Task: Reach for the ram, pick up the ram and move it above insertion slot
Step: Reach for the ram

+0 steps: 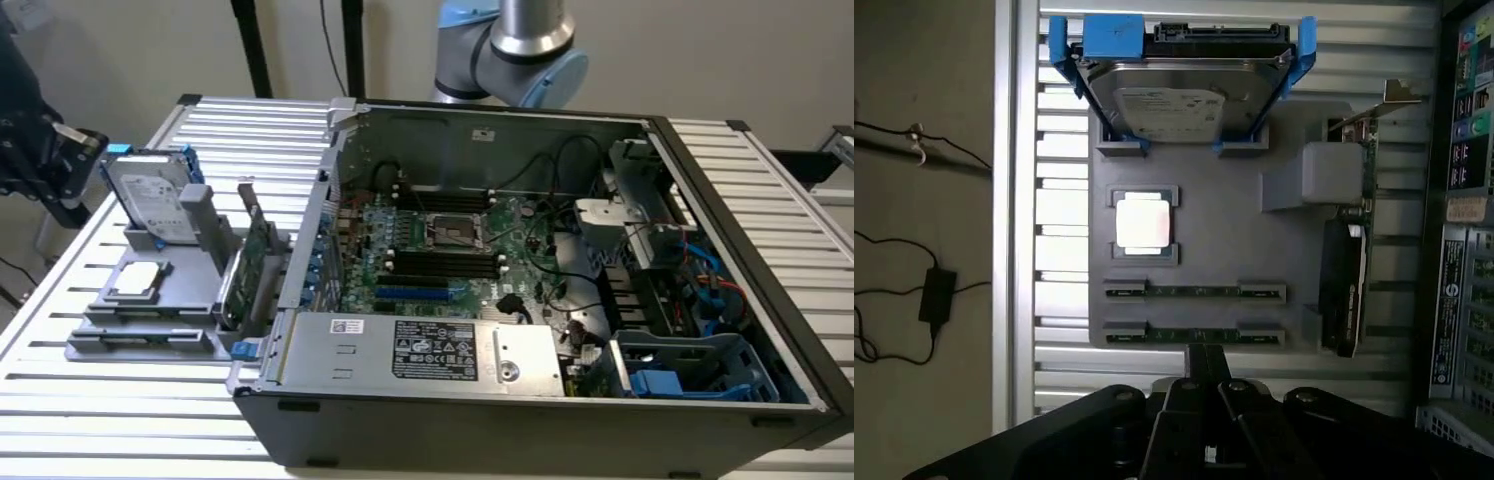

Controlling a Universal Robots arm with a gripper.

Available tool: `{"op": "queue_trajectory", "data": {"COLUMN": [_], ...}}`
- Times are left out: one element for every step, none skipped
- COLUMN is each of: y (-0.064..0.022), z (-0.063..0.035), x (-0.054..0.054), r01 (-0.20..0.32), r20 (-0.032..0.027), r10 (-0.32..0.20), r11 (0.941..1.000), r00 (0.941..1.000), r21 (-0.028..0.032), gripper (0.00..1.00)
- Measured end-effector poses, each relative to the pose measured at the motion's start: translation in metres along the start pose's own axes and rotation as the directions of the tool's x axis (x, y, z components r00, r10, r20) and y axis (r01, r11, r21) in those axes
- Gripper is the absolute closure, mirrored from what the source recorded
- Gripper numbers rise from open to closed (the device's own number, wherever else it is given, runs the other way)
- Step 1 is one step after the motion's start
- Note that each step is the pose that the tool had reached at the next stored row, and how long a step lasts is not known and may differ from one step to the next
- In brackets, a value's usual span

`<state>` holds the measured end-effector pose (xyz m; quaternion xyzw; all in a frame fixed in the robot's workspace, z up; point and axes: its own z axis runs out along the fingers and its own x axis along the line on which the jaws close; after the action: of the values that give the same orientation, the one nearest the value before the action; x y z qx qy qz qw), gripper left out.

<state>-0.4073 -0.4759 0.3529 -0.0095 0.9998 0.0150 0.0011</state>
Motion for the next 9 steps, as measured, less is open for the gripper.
{"op": "queue_trajectory", "data": {"y": [-0.0019, -0.0029, -0.0033, -0.0033, -0.0034, -0.0034, -0.0035, -0.0035, -0.0035], "z": [-0.0018, -0.0030, -0.0035, -0.0035, -0.0035, -0.0034, -0.0034, -0.0034, -0.0034], "x": [-0.0001, -0.0004, -0.0006, -0.0006, -0.0007, -0.0007, -0.0007, -0.0007, -0.0007], "r01": [0.000, 0.000, 0.000, 0.000, 0.000, 0.000, 0.000, 0.000, 0.000], "r20": [-0.0001, -0.0002, -0.0004, -0.0003, -0.0003, -0.0003, -0.0002, -0.0002, -0.0003], "r10": [0.000, 0.000, 0.000, 0.000, 0.000, 0.000, 0.000, 0.000, 0.000], "r11": [1.0000, 1.0000, 1.0000, 1.0000, 1.0000, 1.0000, 1.0000, 1.0000, 1.0000], "r00": [1.0000, 1.0000, 1.0000, 1.0000, 1.0000, 1.0000, 1.0000, 1.0000, 1.0000], "r21": [0.0000, 0.0000, 0.0002, 0.0001, 0.0001, 0.0000, 0.0000, 0.0000, 0.0000], "gripper": [0.89, 0.89, 0.89, 0.89, 0.89, 0.89, 0.89, 0.89, 0.89]}}
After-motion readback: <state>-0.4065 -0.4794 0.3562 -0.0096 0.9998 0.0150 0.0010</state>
